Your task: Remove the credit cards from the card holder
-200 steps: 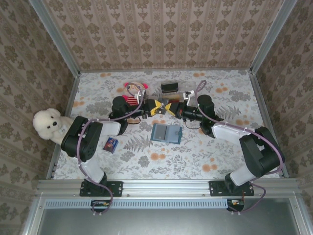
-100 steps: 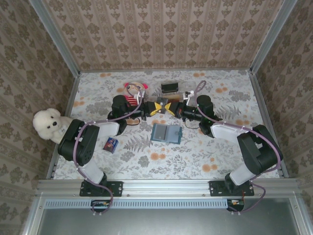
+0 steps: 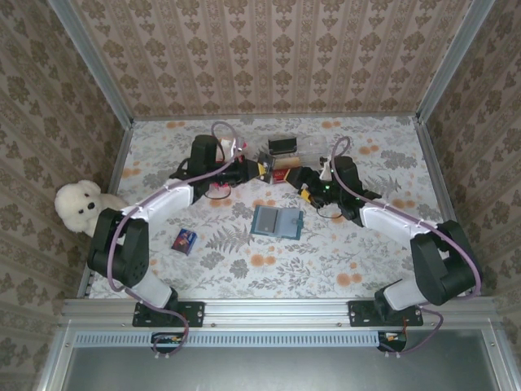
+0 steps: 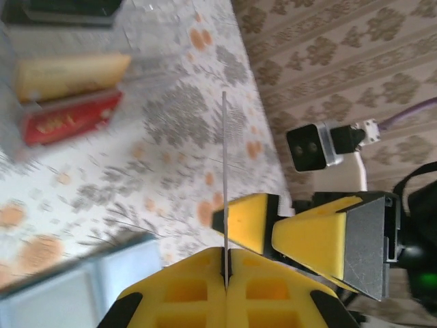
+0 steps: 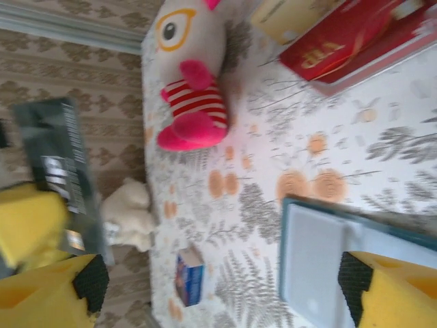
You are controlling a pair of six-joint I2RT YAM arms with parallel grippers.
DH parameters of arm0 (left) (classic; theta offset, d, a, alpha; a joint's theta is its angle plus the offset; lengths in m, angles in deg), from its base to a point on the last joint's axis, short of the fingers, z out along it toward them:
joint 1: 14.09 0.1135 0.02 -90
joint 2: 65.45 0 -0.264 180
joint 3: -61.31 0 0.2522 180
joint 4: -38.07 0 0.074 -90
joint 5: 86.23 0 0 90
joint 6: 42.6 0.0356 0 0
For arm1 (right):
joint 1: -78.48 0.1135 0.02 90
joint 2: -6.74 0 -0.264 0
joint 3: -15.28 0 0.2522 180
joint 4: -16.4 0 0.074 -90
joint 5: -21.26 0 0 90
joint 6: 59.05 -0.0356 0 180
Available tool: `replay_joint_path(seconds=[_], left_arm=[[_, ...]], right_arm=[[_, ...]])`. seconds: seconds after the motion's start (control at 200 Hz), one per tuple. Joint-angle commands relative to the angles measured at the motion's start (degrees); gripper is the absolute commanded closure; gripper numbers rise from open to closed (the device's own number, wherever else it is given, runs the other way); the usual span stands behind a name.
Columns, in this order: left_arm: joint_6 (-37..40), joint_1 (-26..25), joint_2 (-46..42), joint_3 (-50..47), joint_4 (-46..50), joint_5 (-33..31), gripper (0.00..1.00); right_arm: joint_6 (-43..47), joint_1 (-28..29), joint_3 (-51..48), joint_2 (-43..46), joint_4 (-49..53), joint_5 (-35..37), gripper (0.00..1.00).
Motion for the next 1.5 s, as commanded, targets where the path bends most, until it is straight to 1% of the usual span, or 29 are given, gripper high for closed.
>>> replay_joint_path(seconds=[0.0, 0.04, 0.055, 0.07, 0.115, 0.205, 0.285, 0.385, 0.465, 0.555, 0.67, 0.86, 1.03, 1.215, 1.255, 1.375, 1.495], left_arm=[[17.2, -0.3, 0.5, 5.3, 17.9, -9.2, 1.0], [20.1, -0.2, 1.7, 8.1, 20.0, -10.4, 1.0], [21.2, -1.8, 2.3, 9.2, 20.7, -10.8, 1.0], [22.3, -2.0, 2.8, 10.2, 21.5, -11.2, 1.0], [25.8, -2.4, 4.6, 13.5, 23.0, -12.2, 1.0], [34.5, -3.4, 8.2, 19.9, 25.5, -12.4, 1.0], [42.6, -4.6, 11.7, 25.7, 28.5, -14.2, 1.0], [53.1, -6.4, 15.7, 32.5, 32.4, -19.0, 1.0], [60.4, -7.4, 18.5, 36.3, 33.3, -22.0, 1.0], [69.3, -7.9, 21.4, 40.2, 35.0, -23.2, 1.0], [77.4, -7.8, 24.8, 44.8, 37.4, -24.1, 1.0], [87.0, -7.2, 31.4, 54.2, 43.4, -26.1, 1.0], [96.6, -6.2, 35.5, 59.5, 47.6, -23.6, 1.0], [99.2, -5.2, 37.9, 64.3, 49.6, -20.3, 1.0], [100.1, -5.3, 38.7, 65.3, 50.0, -20.7, 1.0], [102.1, -5.8, 41.1, 67.6, 51.0, -24.7, 1.0], [102.1, -6.0, 42.6, 68.1, 49.9, -26.7, 1.0]], right_arm=[[4.7, -1.1, 0.5, 2.3, 8.3, 4.5, 0.06], [5.2, -1.5, 0.4, 2.4, 9.7, 5.1, 0.03], [5.5, -1.6, 0.4, 2.4, 10.4, 5.3, 0.03], [5.8, -1.7, 0.5, 4.0, 11.0, 5.4, 0.02], [6.8, -2.0, 0.8, 5.0, 12.8, 5.9, 0.0], [9.1, -2.5, 2.0, 6.1, 16.4, 6.5, 0.0], [10.7, -3.0, 2.9, 6.6, 18.7, 6.7, 0.0], [11.5, -3.5, 3.4, 7.2, 20.9, 7.2, 0.0], [12.0, -4.2, 3.7, 7.3, 22.0, 7.3, 0.0], [11.9, -5.3, 3.6, 7.3, 22.6, 7.3, 0.0], [11.9, -6.4, 3.1, 7.5, 23.2, 6.7, 0.0], [11.6, -7.4, 1.8, 8.9, 24.2, 5.2, 0.0], [11.6, -7.5, 1.1, 9.7, 24.8, 3.9, 0.0], [11.0, -7.6, 1.1, 9.2, 25.3, 2.1, 0.0], [10.8, -7.6, 1.1, 9.1, 25.3, 1.9, 0.0], [10.3, -7.6, 1.1, 8.8, 24.9, 0.2, 0.0], [10.3, -7.5, 1.9, 7.6, 24.9, -0.7, 0.0]])
